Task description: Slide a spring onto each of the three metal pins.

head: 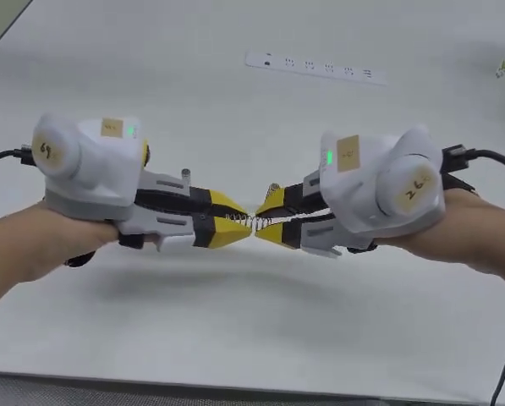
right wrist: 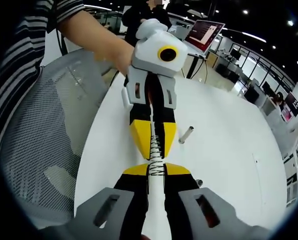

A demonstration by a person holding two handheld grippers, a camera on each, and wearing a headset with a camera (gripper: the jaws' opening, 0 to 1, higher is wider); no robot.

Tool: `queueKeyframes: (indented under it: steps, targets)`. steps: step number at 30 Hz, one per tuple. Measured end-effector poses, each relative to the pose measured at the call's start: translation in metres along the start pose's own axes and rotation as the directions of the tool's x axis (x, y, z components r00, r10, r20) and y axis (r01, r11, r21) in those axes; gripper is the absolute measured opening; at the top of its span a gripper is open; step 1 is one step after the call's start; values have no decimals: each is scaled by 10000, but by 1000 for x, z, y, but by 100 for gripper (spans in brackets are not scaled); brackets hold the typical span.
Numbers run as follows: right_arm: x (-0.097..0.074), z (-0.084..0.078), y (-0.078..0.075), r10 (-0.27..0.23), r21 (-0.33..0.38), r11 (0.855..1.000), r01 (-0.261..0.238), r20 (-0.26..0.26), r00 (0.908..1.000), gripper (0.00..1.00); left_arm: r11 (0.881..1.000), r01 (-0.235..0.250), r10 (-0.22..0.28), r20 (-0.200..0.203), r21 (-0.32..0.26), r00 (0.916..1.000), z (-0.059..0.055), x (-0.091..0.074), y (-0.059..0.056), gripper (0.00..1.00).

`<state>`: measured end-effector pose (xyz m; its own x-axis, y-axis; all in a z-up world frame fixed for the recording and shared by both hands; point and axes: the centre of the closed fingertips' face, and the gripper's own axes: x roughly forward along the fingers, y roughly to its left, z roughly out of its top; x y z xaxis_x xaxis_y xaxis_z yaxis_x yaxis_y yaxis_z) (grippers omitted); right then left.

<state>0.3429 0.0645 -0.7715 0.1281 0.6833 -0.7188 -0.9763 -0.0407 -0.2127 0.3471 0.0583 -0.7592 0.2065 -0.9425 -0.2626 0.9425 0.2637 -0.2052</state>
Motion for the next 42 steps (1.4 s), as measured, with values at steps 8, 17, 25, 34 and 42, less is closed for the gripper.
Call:
queueKeyframes:
  steps: [8,17,25,34,42]
  targets:
    - [-1,-2,5,63,437,9990,-68,110,9999,8,9992,389,-388,-128,57,9992,-1,2,-5,2]
    - [-3,-12,11,130,840,9964,-140,120,9998,13,9982,597,-595,-214,70,9980,-3,2,-8,2]
    - [-1,-13,13,125,923,9956,-143,206,9997,11,9971,747,-742,-331,126,9967,-4,1,-11,2]
    - [-1,-9,15,254,581,9979,-270,285,9993,8,9967,808,-804,-436,87,9958,-6,-1,-14,2]
    - [-6,-2,11,83,202,9998,-90,379,9992,7,9973,732,-729,-501,56,9961,-8,-3,-13,3]
